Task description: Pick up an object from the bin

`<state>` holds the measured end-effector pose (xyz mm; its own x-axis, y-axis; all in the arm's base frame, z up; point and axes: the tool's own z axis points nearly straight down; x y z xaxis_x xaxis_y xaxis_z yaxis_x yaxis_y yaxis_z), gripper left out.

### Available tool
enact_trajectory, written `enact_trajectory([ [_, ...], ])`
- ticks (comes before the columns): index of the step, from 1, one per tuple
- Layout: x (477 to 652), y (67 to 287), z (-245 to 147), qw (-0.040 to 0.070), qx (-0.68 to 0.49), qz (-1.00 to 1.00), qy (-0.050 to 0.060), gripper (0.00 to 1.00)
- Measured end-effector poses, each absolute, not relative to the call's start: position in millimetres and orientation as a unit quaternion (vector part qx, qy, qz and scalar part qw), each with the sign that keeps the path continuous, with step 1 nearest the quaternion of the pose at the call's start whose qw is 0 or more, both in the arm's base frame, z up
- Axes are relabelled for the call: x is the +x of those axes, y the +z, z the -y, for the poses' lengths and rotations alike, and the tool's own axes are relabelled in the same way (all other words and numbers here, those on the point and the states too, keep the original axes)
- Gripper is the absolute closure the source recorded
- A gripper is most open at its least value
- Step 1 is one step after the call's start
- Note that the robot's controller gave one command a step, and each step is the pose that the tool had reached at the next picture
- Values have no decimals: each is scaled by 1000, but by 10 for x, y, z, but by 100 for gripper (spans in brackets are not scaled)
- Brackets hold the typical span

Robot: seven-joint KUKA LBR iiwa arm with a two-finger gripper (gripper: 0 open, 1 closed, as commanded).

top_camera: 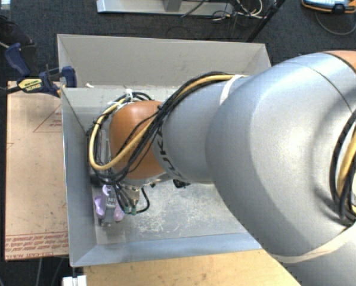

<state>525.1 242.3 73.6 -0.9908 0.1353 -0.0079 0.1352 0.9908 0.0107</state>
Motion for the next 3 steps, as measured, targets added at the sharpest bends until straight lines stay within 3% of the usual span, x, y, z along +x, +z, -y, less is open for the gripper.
enact_trajectory([
  [1,5251,736,-2423,4,68,-998,5,100],
  [2,5869,1206,-2421,7,-74,-997,5,100],
  [3,5869,1206,-2421,7,-74,-997,5,100],
])
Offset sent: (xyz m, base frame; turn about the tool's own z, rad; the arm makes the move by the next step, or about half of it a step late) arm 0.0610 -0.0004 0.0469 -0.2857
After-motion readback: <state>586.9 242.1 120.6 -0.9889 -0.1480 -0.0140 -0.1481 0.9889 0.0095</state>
